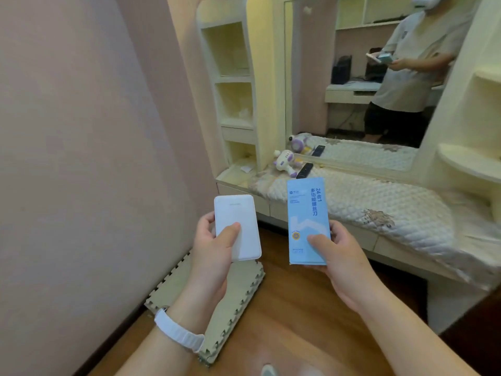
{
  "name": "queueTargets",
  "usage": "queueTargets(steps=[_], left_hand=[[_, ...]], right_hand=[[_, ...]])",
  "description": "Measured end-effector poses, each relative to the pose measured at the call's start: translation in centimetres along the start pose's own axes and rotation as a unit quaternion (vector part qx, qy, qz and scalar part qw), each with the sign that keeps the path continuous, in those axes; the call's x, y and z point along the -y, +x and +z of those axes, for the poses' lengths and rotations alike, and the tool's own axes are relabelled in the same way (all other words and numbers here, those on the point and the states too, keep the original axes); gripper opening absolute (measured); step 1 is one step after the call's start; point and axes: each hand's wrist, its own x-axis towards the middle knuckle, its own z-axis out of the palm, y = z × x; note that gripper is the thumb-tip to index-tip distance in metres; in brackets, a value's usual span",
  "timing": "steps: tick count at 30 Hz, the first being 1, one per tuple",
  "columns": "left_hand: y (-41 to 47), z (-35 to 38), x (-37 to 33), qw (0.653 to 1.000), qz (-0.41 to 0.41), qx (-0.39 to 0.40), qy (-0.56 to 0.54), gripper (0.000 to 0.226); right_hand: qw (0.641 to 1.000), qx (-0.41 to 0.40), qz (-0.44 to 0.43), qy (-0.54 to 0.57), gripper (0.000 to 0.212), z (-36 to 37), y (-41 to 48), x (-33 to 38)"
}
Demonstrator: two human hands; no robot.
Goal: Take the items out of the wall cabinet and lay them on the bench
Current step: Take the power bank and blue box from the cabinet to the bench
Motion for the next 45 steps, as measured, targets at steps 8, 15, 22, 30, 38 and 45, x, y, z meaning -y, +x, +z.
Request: queueTargets(steps=[8,15,22,30,38,45], left_hand=[[9.7,6.0,4.0,0.995,-0.060,0.062,-0.038,0.026],[21.2,8.3,7.2,0.989,-0.105,0.071,-0.077,0.024],[28.4,10.9,10.7,0.982,-0.160,0.076,-0.069,0.026],[32.3,18.3,12.0,0.975,-0.178,0.129,-0.042,0.029],[35.8,28.3,13.5,0.972,-0.184,0.143,0.038,0.029],[38.4,37.1,14.3,0.971,-0.185,0.120,0.087,0.032]], right_hand=[[0.996,-0.084,0.034,-0.023,0.021,-2.2,9.1,-0.9],[0.984,-0.108,0.096,-0.108,0.024,-1.3,19.0,-1.3],[0.974,-0.147,0.134,-0.109,0.020,-1.4,25.4,-1.5],[0.972,-0.182,0.133,-0.067,0.023,-6.6,30.0,-1.6],[0.966,-0.209,0.152,-0.009,0.023,-15.2,37.6,-2.6],[0.970,-0.154,0.188,-0.014,0.024,-22.3,45.1,-2.9]])
